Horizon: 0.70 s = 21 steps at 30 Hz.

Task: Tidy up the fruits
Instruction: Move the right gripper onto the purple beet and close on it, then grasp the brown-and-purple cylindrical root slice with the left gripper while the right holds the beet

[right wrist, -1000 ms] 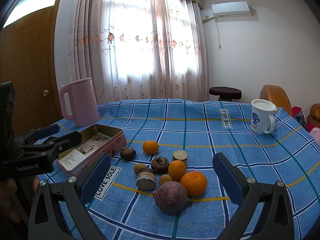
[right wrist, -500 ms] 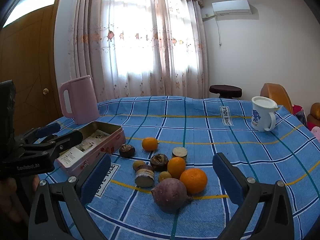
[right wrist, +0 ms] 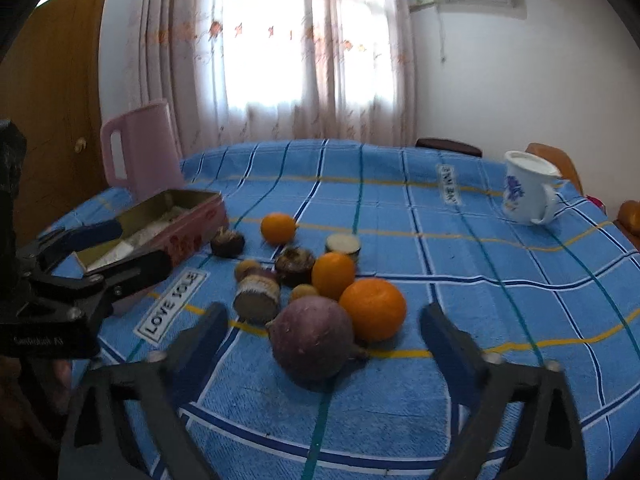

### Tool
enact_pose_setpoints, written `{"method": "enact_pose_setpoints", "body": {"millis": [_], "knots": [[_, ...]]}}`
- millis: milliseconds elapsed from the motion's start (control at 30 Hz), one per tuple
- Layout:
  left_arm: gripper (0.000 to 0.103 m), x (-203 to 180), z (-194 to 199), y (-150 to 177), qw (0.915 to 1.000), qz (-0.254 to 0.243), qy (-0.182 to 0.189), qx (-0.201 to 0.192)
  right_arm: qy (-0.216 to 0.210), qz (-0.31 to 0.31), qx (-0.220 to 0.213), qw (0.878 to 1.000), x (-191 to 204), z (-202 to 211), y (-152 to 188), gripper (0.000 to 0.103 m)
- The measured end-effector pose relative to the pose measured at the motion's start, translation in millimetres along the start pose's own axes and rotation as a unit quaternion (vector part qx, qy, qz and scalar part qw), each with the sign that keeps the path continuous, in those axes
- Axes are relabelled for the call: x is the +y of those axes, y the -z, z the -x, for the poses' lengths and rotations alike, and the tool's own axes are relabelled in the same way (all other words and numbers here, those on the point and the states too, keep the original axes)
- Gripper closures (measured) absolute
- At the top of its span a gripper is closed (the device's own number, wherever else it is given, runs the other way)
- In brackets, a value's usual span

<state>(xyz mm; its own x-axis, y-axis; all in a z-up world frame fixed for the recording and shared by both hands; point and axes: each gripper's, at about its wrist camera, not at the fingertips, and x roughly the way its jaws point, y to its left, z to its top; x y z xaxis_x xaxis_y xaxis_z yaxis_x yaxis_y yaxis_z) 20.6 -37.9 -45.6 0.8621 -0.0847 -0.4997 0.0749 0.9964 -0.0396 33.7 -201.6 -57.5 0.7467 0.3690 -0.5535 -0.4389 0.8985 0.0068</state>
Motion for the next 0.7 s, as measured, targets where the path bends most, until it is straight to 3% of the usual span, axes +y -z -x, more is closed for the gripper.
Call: {"method": "enact_pose_setpoints", "body": {"millis": [67, 200, 233, 500, 700], "knots": [[0.000, -2.2, -1.7, 1.7, 0.9999, -0.001, 0.009, 0.005, -0.007, 0.011, 0.020, 1.000, 3.5, -7.0, 0.6, 0.026], [0.000, -5.0, -0.5, 2.1, 0.9999, -0.005, 0.011, 0.002, -0.023, 0.017, 0.039, 0.999, 5.3, -14.7, 1.8, 0.051], [0.000, -4.6, -1.0, 1.6, 0.9999, -0.001, 0.011, 0.002, -0.026, 0.013, 0.037, 0.999, 3.1, -14.9, 1.8, 0.052], [0.000, 2.5, 2.0, -1.4, 0.9999, 0.013, 0.009, -0.004, -0.024, 0.015, 0.010, 1.000, 4.5, -4.0, 2.0, 0.054], [0.000, 6.8, -2.7, -1.4, 0.9997, 0.020, 0.012, 0.003, 0.004, 0.011, -0.028, 1.000, -2.1, 8.1, -2.1, 0.054]]}}
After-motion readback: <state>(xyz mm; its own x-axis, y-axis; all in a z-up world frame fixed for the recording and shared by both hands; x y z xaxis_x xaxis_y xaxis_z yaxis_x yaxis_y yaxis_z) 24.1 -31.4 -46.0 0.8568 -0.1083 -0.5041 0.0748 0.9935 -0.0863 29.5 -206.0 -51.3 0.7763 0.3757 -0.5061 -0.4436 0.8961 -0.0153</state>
